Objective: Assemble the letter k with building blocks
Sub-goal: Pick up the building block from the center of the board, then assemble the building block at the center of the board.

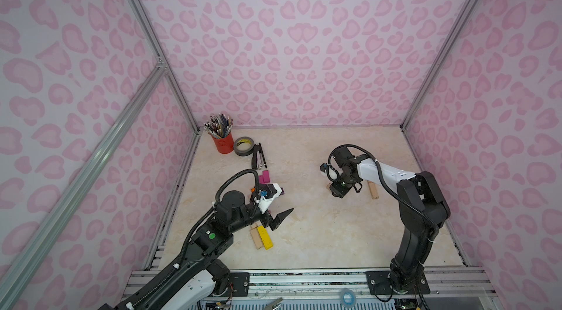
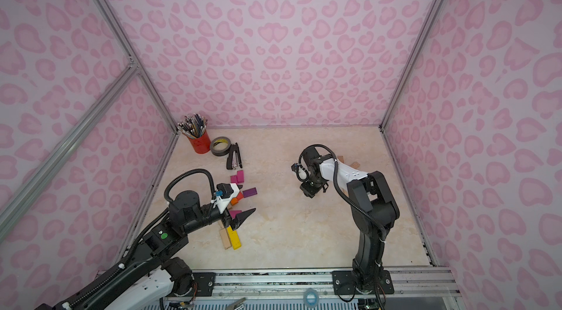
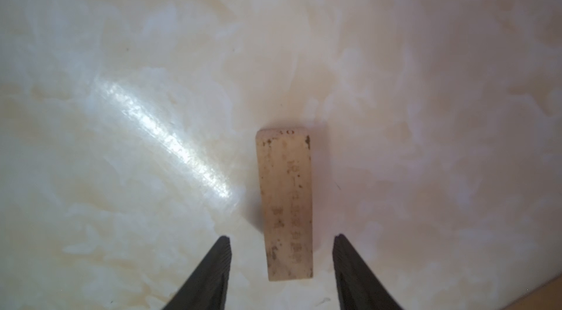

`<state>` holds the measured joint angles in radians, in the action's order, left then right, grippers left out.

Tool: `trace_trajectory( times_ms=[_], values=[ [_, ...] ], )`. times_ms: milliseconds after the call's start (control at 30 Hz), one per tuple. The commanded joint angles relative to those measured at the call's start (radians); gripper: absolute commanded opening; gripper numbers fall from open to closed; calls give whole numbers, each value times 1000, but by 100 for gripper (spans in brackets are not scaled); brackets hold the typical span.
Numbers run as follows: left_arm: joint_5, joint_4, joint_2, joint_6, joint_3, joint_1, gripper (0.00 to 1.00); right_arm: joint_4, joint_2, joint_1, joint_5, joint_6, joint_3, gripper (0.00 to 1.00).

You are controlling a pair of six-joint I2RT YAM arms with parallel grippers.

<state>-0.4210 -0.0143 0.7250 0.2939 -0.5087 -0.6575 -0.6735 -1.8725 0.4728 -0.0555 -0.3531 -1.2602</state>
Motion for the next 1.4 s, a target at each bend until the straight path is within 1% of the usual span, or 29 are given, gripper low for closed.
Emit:
trace_trajectory(
  times_ms=[0,367,467,567,633,800,900,967,1000,1033,1133,1233,1367],
  values=[
    [-58,-36,22,-11,-16,11,96,-11,-27,1,6,-34,-13,51],
    [-72,-17,59,16,-25,15,95,-11,-64,1,15,-85,-24,33],
    [-71,-13,63,20,-30,15,95,-11,-46,1,9,-116,-18,29],
    [-85,-21,71,36,-38,16,95,-13,-5,-6,-14,-172,-2,25],
    [-101,-28,85,44,-53,19,95,-13,30,-22,-25,-218,12,23],
    [-149,-5,158,92,-122,19,95,-55,120,-119,-55,-301,25,23],
    [-188,23,208,115,-176,24,94,-87,190,-189,-30,-396,46,22],
    [-246,35,232,127,-202,44,94,-92,240,-238,-12,-462,72,21],
    [-294,38,242,127,-212,61,94,-93,262,-265,13,-499,87,20],
    [-313,31,252,110,-217,73,94,-94,280,-290,46,-538,101,19],
    [-314,14,263,82,-210,82,94,-101,300,-378,88,-578,114,18],
    [-321,3,264,76,-197,84,94,-107,305,-455,64,-609,123,18],
    [-317,2,276,75,-196,84,94,-97,291,-516,41,-630,121,18]
  ],
)
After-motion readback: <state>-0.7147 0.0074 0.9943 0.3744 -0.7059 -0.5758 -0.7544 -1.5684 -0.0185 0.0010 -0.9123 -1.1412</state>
